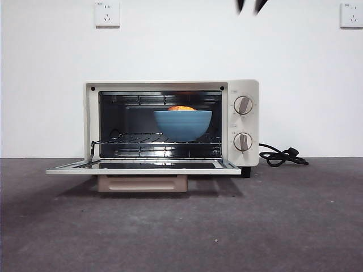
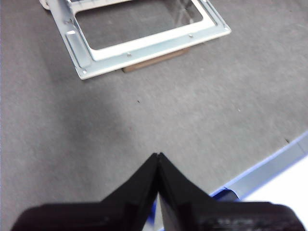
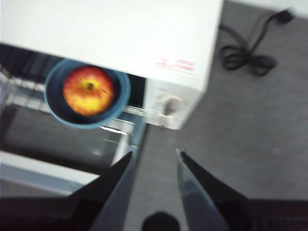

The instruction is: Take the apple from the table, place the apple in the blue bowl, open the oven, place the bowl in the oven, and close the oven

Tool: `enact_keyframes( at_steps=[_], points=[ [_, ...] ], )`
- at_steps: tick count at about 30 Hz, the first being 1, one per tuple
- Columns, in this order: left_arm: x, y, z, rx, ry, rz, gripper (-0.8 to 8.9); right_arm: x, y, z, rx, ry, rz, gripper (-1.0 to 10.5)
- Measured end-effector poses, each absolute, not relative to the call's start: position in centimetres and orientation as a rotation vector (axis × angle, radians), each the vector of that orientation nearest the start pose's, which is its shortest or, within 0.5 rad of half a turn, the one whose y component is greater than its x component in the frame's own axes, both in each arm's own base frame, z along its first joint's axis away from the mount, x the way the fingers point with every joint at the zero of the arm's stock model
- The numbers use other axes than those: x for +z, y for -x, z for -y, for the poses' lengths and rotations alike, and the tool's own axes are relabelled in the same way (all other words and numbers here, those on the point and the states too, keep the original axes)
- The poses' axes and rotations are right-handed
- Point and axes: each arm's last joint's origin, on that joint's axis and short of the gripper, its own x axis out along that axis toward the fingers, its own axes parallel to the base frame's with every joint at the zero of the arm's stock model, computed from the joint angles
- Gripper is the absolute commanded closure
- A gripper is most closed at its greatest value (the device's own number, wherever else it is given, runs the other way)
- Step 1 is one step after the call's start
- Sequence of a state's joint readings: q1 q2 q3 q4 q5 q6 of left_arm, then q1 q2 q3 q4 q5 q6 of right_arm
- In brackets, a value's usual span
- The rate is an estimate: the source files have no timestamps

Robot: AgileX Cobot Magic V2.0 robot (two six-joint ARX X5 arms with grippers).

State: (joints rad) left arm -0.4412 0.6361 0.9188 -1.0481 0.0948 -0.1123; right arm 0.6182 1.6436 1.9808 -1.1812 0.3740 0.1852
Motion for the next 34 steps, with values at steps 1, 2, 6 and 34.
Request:
enact_keyframes(
  at_steps=[1, 2, 6, 34],
  points=[
    [32.0, -8.9, 4.5, -0.461, -0.026, -0.784, 8.22, 44.1, -25.1, -16.8, 0.161, 0.247, -0.742, 7.9],
    [32.0, -9.3, 4.5, -0.454, -0.022, -0.779, 8.22, 45.0, -23.9, -16.1, 0.170, 0.260, -0.723, 7.9],
    [31.5, -11.0, 4.7, -0.416, -0.007, -0.823, 8.22, 47.6, -19.9, -13.5, 0.207, 0.284, -0.665, 7.9],
    [19.3, -27.3, 2.7, -0.427, 0.337, -1.209, 8.22, 42.1, -8.0, -6.0, 0.592, 0.106, -0.521, 9.6]
  ],
)
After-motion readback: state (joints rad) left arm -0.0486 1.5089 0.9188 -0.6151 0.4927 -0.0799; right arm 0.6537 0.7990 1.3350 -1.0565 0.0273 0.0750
